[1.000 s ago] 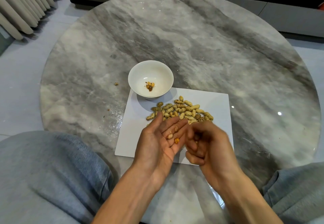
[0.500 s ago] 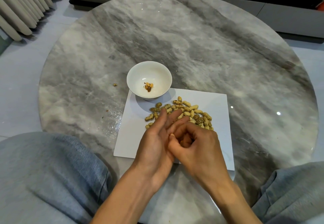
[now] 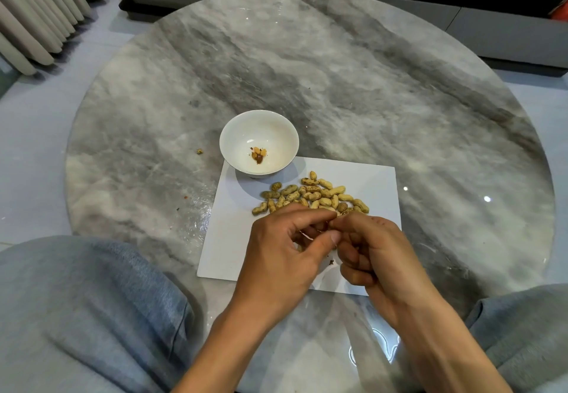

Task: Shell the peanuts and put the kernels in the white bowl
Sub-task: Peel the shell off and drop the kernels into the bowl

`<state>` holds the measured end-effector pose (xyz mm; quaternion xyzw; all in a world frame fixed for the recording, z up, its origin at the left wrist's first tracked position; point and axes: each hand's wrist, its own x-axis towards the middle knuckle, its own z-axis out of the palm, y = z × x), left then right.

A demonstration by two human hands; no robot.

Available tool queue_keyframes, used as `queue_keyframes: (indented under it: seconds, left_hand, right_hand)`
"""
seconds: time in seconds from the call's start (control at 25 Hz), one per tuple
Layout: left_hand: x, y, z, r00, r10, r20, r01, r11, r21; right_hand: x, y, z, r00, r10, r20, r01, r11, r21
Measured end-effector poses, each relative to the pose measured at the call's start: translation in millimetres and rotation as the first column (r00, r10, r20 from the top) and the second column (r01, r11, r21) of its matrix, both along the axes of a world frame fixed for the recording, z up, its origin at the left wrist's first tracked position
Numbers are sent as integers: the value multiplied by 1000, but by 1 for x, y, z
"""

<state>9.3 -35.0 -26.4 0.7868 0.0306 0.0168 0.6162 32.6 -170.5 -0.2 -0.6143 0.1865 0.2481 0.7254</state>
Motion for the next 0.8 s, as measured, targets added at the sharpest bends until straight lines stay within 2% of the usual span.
queue_keyframes:
  seconds: [0.12,0.28,0.48,0.64,0.72,0.8]
  left_hand:
    - [0,1,-4,991,33,126,-47,992,114]
    - [1,1,-6,966,54,252,-104,976,192]
    - [0,3,-6,948,-3,317,-109,937,333]
    - [0,5,-9,926,-76,370,-123,865,486]
    - [-1,5,-9,920,-82,383,-135,852,506]
    - [-1,4,-10,927,-51,372,-137,877,461]
  right_hand:
    - [0,0,-3,998,47,36,-45,998,-45]
    - [-3,1,-2,999,28,26,-28,1000,-5]
    - [-9,8,-1,993,-47,-108,64,986,154]
    - [-13,10,-3,990,-78,-122,98,980,173]
    - [-14,11,-4,988,-87,-124,109,978,180]
    - [-13,12,-4,987,-94,-130,117,976,185]
